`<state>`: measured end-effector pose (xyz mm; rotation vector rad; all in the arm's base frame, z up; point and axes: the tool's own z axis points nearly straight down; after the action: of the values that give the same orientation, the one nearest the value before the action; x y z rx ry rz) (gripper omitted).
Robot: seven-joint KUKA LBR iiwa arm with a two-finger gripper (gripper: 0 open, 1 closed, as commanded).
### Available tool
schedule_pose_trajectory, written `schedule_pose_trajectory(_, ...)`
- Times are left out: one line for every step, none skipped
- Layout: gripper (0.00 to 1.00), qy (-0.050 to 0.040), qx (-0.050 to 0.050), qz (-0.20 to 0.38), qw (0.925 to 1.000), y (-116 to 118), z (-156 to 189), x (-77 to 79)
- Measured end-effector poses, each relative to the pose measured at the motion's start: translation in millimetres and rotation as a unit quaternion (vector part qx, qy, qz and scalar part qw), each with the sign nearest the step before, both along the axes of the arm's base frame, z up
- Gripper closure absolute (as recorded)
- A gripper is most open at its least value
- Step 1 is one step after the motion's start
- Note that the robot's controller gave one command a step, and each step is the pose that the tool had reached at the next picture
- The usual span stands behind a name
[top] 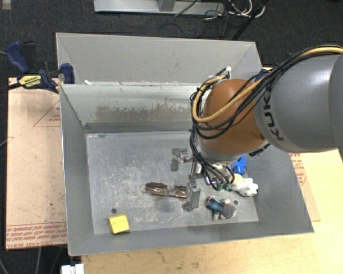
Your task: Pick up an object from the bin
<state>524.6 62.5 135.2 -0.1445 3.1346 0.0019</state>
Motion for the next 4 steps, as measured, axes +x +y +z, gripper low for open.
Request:
schedule_pose_trajectory(0.00,0.0003,0.000,0.010,0.9999,10.3,-61.8,-8.5)
schedule_pose_trajectory(1.00,0.0021,0.000,-0.040,0.9992,3.3,-65.5,-14.7)
schedule_pose_trajectory(1.00,0.0021,0.000,-0.040,0.9992,3.3,-65.5,-14.7)
schedule_pose_trajectory(1.00,0.0021,0.000,-0.040,0.9992,3.4,-65.0,-14.7)
